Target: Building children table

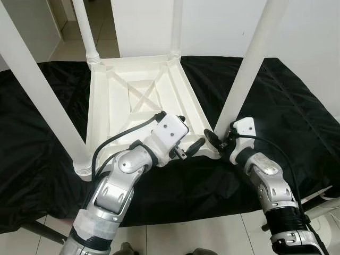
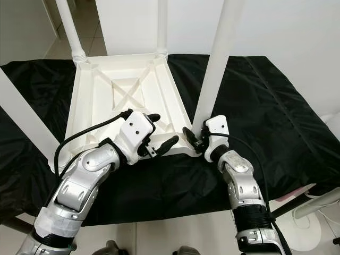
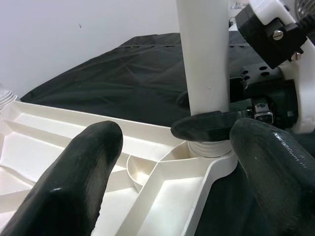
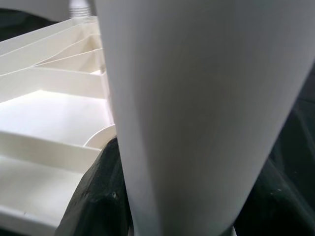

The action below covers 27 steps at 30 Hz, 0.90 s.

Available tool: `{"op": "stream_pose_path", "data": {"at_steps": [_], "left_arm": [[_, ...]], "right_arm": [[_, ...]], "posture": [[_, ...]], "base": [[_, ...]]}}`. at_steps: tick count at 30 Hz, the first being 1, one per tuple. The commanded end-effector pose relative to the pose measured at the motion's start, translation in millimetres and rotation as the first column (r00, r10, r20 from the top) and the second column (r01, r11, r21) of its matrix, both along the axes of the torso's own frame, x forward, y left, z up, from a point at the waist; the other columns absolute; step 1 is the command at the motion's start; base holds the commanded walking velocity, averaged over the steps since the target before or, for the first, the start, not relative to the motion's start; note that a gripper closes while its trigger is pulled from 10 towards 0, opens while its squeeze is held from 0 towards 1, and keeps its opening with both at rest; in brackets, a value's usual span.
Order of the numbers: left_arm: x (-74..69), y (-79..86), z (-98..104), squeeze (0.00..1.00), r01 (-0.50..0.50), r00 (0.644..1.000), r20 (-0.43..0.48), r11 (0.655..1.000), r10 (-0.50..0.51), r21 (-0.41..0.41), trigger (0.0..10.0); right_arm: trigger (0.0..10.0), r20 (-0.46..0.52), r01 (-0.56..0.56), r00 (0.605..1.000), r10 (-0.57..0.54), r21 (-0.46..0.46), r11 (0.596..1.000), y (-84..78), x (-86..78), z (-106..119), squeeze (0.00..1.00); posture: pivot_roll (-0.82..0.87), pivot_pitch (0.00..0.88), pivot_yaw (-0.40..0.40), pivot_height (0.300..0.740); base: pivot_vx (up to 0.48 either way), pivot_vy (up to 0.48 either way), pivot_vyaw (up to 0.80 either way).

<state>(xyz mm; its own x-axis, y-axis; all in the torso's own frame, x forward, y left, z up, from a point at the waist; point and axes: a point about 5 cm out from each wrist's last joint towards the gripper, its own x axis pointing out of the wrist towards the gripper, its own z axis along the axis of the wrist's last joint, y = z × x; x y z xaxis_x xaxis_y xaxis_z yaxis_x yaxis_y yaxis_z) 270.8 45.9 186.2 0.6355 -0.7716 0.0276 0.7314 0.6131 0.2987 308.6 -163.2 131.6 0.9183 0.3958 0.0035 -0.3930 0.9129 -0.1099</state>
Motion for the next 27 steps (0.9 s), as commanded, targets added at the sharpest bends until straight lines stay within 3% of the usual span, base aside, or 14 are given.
{"op": "stream_pose_path", "data": {"at_steps": [1,2,3,5,6,7,8,12,16,21,22,27], "left_arm": [[3.3,3.8,-4,0.00,-0.073,0.997,-0.004,0.997,0.073,0.004,10.0],[3.5,3.1,-4,0.00,-0.073,0.997,-0.003,0.997,0.073,0.007,10.0],[3.5,3.1,-4,0.00,-0.073,0.997,-0.003,0.997,0.073,0.007,10.0],[4.8,1.8,-5,0.00,-0.076,0.997,-0.002,0.997,0.076,0.012,10.0],[4.8,1.8,-5,0.00,-0.076,0.997,-0.002,0.997,0.076,0.012,10.0],[5.4,1.7,-5,0.00,-0.080,0.997,-0.002,0.997,0.080,0.014,10.0],[5.4,1.7,-5,0.00,-0.080,0.997,-0.002,0.997,0.080,0.014,10.0],[6.6,4.2,-5,0.00,-0.091,0.996,-0.001,0.996,0.091,0.015,10.0],[11.3,6.0,-3,0.00,-0.107,0.994,0.002,0.994,0.107,0.014,10.0],[13.7,5.8,-1,0.00,-0.107,0.994,0.012,0.994,0.106,0.010,10.0],[14.4,5.8,0,0.00,-0.105,0.994,0.016,0.994,0.104,0.011,10.0],[15.4,5.4,-1,0.00,-0.101,0.995,0.019,0.995,0.100,0.011,10.0]], "right_arm": [[10.0,-0.022,0.005,1.000,-0.006,-0.038,0.999,4.6,-0.5,-4,0.00],[10.0,-0.039,0.073,0.997,-0.074,-0.007,0.997,6.8,-0.3,-7,0.00],[10.0,-0.039,0.073,0.997,-0.074,-0.007,0.997,6.8,-0.3,-7,0.00],[10.0,-0.077,0.243,0.968,-0.238,0.061,0.968,11.8,-1.7,-13,0.00],[10.0,-0.077,0.243,0.968,-0.238,0.061,0.968,11.8,-1.7,-13,0.00],[10.0,-0.098,0.332,0.941,-0.323,0.092,0.939,13.9,-3.5,-14,0.00],[10.0,-0.098,0.332,0.941,-0.323,0.092,0.939,13.9,-3.5,-14,0.00],[10.0,-0.114,0.499,0.866,-0.487,0.140,0.855,19.3,-9.8,-13,0.00],[10.0,-0.074,0.505,0.863,-0.500,0.153,0.849,34.1,-15.6,-4,0.00],[10.0,-0.038,0.474,0.879,-0.475,0.171,0.864,32.5,-15.4,1,0.00],[10.0,-0.030,0.467,0.882,-0.470,0.188,0.864,30.0,-15.1,3,1.00],[10.0,0.003,0.437,0.895,-0.446,0.188,0.879,20.6,-16.0,10,1.00]], "posture": [[-0.09,0.009,0.028,0.740],[-0.09,0.005,0.028,0.740],[-0.09,0.005,0.028,0.740],[-0.09,0.002,0.025,0.740],[-0.09,0.002,0.025,0.740],[-0.09,0.001,0.023,0.740],[-0.09,0.001,0.023,0.740],[-0.10,0.000,0.027,0.740],[-0.10,0.000,0.034,0.740],[-0.11,0.000,0.032,0.740],[-0.12,0.000,0.032,0.740],[-0.13,0.000,0.029,0.740]], "base": [[0.000,0.000,0.00],[0.000,0.000,0.00],[0.000,0.000,0.00],[0.000,0.000,0.00],[0.000,0.000,0.00],[0.000,0.000,0.00],[0.000,0.000,0.00],[0.000,0.000,0.00],[0.000,0.000,0.00],[0.000,0.000,0.00],[0.000,0.000,0.00],[0.000,0.000,0.00]]}}
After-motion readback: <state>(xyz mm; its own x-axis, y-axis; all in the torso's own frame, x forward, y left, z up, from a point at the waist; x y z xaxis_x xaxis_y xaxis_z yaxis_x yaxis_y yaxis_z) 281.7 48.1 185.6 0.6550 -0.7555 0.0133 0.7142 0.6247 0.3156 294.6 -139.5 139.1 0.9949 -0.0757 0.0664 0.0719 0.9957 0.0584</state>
